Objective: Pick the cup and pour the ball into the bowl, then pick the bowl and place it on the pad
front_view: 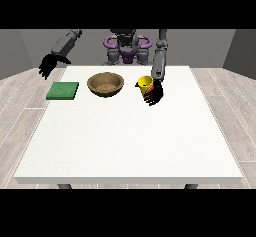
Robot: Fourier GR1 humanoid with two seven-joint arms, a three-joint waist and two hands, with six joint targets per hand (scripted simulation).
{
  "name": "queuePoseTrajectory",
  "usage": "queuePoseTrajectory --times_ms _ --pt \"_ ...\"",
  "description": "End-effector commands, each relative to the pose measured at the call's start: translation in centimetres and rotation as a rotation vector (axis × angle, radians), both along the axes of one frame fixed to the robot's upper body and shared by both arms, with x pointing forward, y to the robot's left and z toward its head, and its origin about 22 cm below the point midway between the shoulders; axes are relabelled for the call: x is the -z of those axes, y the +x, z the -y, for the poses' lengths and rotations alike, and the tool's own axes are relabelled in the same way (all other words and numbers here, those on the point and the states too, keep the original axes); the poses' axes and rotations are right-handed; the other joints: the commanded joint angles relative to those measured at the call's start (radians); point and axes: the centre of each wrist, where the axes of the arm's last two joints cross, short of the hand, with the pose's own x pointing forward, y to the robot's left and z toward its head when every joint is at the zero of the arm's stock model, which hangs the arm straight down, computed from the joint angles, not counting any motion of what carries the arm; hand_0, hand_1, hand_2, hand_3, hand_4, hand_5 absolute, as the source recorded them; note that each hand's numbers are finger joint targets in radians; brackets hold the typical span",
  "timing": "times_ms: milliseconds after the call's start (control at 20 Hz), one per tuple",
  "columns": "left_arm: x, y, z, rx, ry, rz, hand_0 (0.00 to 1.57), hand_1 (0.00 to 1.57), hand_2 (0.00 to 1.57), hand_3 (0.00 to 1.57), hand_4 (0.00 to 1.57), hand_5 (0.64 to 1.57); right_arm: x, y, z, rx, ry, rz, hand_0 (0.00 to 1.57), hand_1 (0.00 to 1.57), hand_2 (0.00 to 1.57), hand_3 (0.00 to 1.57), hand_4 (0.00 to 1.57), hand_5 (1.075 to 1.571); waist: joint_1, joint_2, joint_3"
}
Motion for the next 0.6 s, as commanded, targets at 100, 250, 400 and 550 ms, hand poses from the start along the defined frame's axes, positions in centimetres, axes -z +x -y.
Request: queuePoseTrajectory --times_ms 100,250,400,550 --pt "1.9 -0.7 1.7 -0.054 0.111 -0.133 1.57 1.57 1.57 1.57 1.34 1.476 1.8 -0.9 2.2 0.036 0.028 -0.148 0.00 0.00 0.00 0.25 0.44 1.571 0.018 -0.143 -0.0069" --pt "-0.2 0.5 2.0 -0.128 0.265 -0.141 1.57 1.57 1.57 1.57 1.33 1.479 4.2 -1.8 4.1 0.047 0.048 -0.208 0.00 0.00 0.00 0.23 0.49 1.571 0.030 -0.222 -0.0032" --pt "-0.5 0.9 1.0 -0.174 0.515 -0.139 1.57 1.57 1.57 1.57 1.30 1.484 4.8 -1.7 4.3 0.062 0.040 -0.268 0.00 0.00 0.00 0.23 0.49 1.571 0.048 -0.276 0.0006" --pt "0.9 0.7 2.2 -0.197 0.687 -0.223 1.57 1.57 1.57 1.57 1.31 1.475 4.9 -1.6 4.6 0.052 0.058 -0.339 0.00 0.00 0.00 0.33 0.51 1.571 0.025 -0.370 0.0014"
